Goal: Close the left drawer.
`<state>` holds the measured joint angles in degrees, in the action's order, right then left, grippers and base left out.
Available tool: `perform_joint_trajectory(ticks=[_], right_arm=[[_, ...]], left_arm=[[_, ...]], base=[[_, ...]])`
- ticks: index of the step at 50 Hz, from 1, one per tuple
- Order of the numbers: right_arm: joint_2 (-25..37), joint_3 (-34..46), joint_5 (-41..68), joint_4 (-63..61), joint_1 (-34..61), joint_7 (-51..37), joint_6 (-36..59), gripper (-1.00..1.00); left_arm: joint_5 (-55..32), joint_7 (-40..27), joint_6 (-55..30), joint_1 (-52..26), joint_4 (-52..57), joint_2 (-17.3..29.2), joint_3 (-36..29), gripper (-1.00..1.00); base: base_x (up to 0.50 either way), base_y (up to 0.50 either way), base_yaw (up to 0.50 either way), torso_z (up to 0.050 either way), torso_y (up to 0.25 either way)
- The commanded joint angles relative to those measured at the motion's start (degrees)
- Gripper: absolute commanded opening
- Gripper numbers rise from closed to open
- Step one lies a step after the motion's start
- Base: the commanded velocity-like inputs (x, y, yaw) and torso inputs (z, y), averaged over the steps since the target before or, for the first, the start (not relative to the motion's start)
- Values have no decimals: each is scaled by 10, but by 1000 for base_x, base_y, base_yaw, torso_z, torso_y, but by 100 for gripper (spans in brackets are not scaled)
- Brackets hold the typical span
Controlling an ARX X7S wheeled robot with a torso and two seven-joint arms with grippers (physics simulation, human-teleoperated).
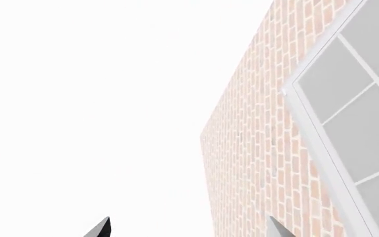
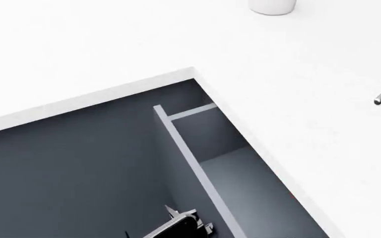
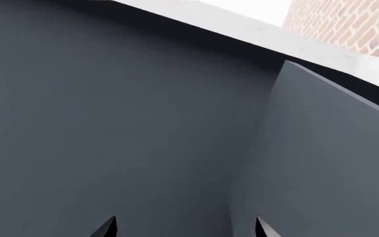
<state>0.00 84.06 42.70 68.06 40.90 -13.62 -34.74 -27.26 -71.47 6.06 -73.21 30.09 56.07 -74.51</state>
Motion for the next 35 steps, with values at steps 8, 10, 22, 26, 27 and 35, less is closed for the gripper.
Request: perform_joint_trajectory(ticks=[8,10,22,26,27,35], right_arm=[[0,-182,-53,69,-16,4,31,100],[0,-218,-81,69,-15,6,37,100],[3,-531,-324,69,-7,31,71,100],[8,-606,-381,69,-3,33,76,100],[7,-616,-390,69,-4,35,76,100],[25,-674,-416,69,5,23,81,100]], left_arm=[[4,5,-2,5,-7,-7,2,100],[4,6,-1,6,-7,-8,3,100],[3,9,-6,7,-10,-14,4,100],[3,10,-7,8,-10,-16,5,100],[3,11,-7,8,-10,-16,5,100],[4,13,-11,7,-9,-20,6,100]], base=[[0,0,0,-3,0],[0,0,0,0,0],[0,0,0,0,0],[0,0,0,0,0],[0,0,0,0,0],[0,0,0,0,0]])
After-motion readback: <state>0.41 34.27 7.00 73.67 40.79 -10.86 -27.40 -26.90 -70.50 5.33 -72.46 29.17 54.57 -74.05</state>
